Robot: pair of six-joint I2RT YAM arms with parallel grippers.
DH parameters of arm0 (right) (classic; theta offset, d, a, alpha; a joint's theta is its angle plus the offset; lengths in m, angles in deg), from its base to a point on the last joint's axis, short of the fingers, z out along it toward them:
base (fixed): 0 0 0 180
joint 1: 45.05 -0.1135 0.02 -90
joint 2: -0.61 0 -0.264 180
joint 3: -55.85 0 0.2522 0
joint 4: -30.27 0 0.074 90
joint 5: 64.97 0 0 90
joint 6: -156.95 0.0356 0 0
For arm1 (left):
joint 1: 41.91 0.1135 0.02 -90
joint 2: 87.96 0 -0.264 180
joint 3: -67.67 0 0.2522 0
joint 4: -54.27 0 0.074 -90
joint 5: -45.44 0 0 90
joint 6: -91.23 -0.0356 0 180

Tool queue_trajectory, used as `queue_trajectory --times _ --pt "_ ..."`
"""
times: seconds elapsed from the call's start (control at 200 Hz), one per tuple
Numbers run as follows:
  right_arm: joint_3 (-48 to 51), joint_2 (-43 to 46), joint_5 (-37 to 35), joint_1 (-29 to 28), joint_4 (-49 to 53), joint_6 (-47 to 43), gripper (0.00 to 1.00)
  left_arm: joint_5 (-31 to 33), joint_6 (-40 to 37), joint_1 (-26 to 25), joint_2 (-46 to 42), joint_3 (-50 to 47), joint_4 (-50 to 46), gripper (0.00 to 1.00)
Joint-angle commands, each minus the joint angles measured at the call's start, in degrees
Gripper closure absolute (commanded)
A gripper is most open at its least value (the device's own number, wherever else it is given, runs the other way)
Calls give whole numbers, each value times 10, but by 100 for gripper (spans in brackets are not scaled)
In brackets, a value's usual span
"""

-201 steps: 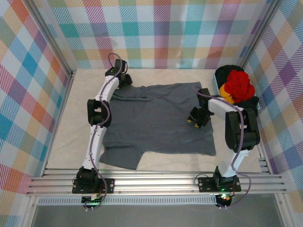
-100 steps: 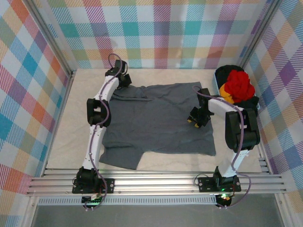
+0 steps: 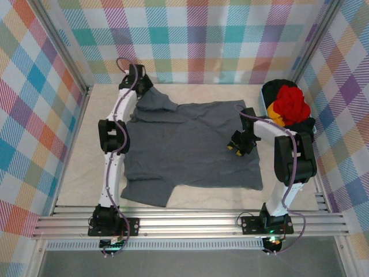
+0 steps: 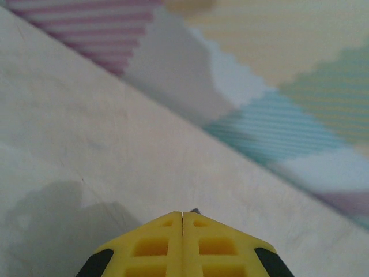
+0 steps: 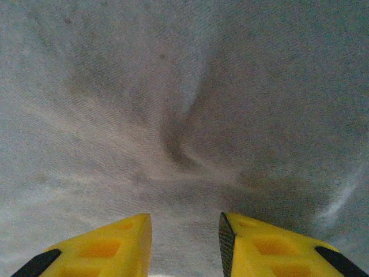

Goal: Fold and stack the t-shirts

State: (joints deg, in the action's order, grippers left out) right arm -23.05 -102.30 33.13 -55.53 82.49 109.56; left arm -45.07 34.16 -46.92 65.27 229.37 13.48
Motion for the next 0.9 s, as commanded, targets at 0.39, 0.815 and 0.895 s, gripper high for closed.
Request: queue_trajectory --times 0.39,0.815,0.895 --pt "8 33 44 -1 -15 -11 61 -70 157 65 93 116 82 29" --pt "29 121 -4 -2 18 -26 60 -50 98 15 -384 -454 -84 41" --pt "12 90 3 2 19 -30 60 -77 97 -7 -421 -539 -96 43"
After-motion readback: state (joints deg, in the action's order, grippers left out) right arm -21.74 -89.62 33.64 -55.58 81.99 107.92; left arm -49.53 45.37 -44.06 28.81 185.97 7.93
